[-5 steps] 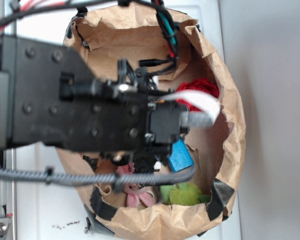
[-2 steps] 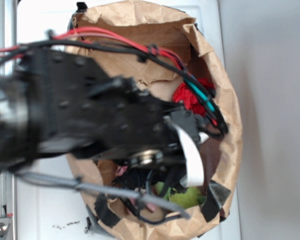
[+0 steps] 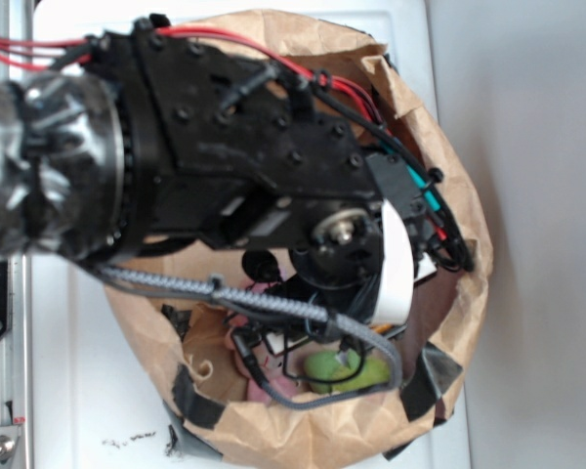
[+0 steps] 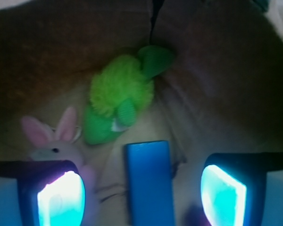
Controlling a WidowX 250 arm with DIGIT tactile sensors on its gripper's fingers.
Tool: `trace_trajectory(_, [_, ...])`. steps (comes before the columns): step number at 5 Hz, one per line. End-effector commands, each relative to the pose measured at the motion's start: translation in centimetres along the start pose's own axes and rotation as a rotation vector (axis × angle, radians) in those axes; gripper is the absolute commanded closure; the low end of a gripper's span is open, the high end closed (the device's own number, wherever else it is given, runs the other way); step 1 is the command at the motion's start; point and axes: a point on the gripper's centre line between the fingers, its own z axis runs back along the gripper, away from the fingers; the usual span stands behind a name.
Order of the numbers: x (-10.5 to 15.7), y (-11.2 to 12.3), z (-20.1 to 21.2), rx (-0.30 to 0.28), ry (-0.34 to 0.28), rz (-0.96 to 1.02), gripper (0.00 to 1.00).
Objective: Grab the blue block.
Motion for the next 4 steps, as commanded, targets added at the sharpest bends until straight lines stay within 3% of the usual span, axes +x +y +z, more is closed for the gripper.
trace_trajectory(1, [0.1, 2.1, -0.1, 0.083, 0.009, -0.051, 0.0])
trace_trajectory(2, [0.0, 2.2, -0.4, 0.055, 0.011, -0.063, 0.0])
trace_trajectory(3, [-0.2, 1.1, -0.8, -0.037, 0.033, -0.065, 0.0])
trace_trajectory(4, [-0.1, 0.4, -0.8, -0.073, 0.021, -0.083, 0.0])
